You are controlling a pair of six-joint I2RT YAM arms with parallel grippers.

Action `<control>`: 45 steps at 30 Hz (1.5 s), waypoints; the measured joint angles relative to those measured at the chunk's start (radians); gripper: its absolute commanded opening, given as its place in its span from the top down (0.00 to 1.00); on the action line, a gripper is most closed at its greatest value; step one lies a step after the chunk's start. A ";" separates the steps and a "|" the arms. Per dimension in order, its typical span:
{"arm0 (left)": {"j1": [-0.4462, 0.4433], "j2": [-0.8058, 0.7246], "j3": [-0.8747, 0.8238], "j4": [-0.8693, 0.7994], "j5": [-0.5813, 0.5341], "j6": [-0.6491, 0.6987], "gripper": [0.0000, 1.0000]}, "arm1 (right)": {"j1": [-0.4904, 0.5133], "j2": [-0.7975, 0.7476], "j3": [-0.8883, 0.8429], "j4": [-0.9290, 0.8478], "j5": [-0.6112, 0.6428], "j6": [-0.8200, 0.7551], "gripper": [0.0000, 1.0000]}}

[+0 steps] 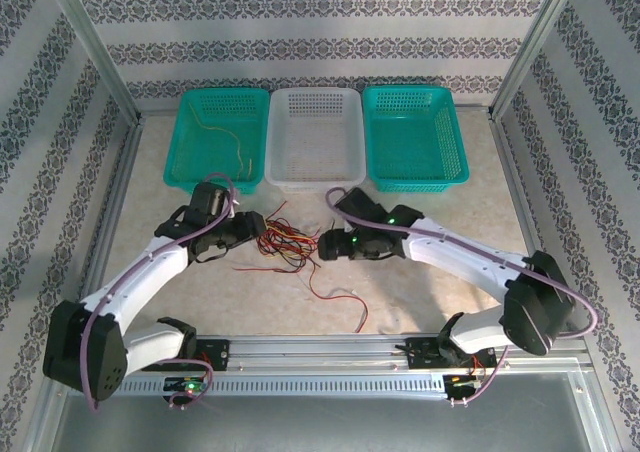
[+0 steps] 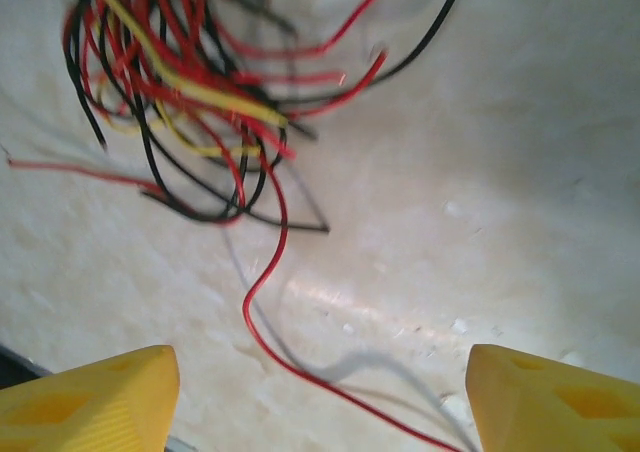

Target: Untangle the cables

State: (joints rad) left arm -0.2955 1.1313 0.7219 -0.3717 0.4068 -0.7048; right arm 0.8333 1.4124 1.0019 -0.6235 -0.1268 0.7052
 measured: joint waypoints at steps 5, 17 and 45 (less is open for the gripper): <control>0.000 -0.110 0.019 -0.056 -0.051 0.018 0.52 | 0.128 0.158 0.006 0.026 0.005 0.019 0.38; -0.028 -0.071 -0.034 0.020 -0.067 -0.121 0.49 | 0.229 0.367 0.115 0.051 0.127 0.029 0.90; -0.201 0.286 0.016 0.277 -0.056 -0.129 0.51 | 0.142 -0.159 0.459 -0.111 0.458 -0.226 1.00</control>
State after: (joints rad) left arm -0.4969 1.4174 0.7376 -0.0952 0.3504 -0.8333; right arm 0.9756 1.2530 1.4605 -0.7341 0.3309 0.4793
